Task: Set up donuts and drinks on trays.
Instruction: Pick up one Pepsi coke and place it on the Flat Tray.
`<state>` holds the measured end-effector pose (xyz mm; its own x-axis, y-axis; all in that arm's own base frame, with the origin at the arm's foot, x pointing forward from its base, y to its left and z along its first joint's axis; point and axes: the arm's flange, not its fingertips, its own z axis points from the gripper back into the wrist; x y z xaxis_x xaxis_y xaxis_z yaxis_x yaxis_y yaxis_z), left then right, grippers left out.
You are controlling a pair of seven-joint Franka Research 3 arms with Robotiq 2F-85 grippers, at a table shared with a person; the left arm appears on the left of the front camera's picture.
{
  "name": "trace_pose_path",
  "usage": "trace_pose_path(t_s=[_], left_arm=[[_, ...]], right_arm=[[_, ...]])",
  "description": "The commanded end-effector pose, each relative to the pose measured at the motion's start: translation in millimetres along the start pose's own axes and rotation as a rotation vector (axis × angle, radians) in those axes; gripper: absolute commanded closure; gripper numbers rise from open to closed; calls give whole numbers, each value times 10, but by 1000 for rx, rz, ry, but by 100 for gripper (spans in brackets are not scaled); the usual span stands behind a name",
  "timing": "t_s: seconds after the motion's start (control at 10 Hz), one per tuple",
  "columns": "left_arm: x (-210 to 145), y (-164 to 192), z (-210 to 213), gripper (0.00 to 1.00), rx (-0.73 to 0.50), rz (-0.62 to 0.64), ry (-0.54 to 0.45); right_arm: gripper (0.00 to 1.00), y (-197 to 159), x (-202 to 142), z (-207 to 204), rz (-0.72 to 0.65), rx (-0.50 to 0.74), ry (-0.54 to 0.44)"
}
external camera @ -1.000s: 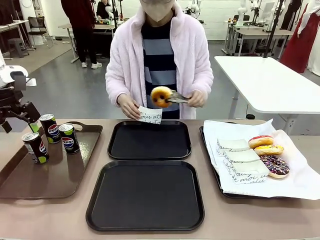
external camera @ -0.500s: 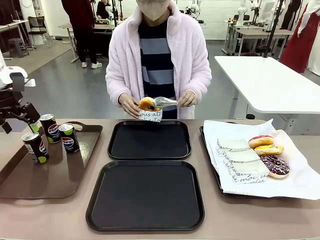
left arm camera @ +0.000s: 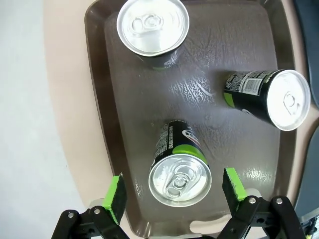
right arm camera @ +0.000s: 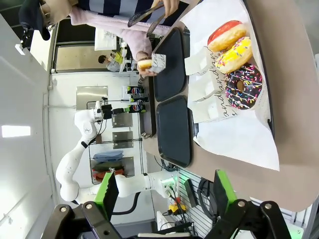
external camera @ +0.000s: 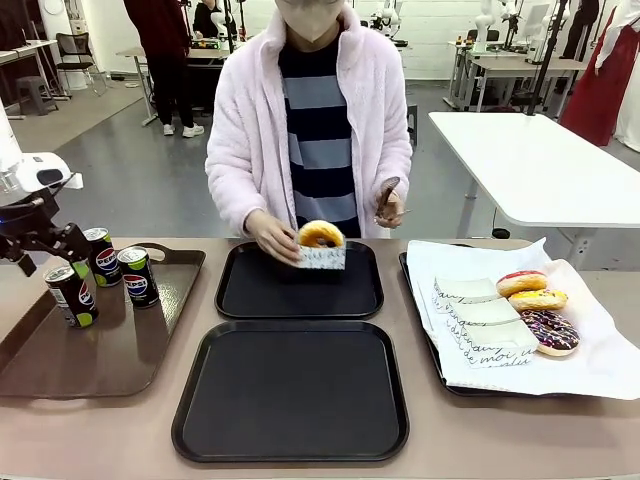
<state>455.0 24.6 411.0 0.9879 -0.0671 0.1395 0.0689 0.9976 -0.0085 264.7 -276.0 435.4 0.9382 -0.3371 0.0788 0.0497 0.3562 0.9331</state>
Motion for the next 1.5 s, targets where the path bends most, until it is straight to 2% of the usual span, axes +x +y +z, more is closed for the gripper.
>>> trace_pose_path(t_s=[0.0, 0.2, 0.7, 0.8, 0.9, 1.0, 1.1, 1.3, 1.4], left_arm=[[16, -88, -106, 0, 44, 30, 14], [41, -139, -170, 0, 18, 35, 52], [73, -81, -311, 0, 19, 56, 45], [75, -69, -314, 20, 13, 41, 23], [80, -65, -310, 56, 9, 40, 18], [75, -60, -307, 76, 7, 38, 20], [77, -62, -300, 100, 3, 40, 26], [60, -64, -283, 100, -2, 36, 30], [40, -77, -243, 91, -8, 36, 42]], right_arm=[[0, 9, -2, 11, 5, 14, -5], [0, 9, -2, 11, 5, 14, -5], [0, 9, -2, 11, 5, 14, -5], [0, 9, -2, 11, 5, 14, -5], [0, 9, -2, 11, 5, 14, -5], [0, 9, -2, 11, 5, 14, -5], [0, 9, -2, 11, 5, 14, -5], [0, 9, -2, 11, 5, 14, -5], [0, 9, -2, 11, 5, 14, -5]])
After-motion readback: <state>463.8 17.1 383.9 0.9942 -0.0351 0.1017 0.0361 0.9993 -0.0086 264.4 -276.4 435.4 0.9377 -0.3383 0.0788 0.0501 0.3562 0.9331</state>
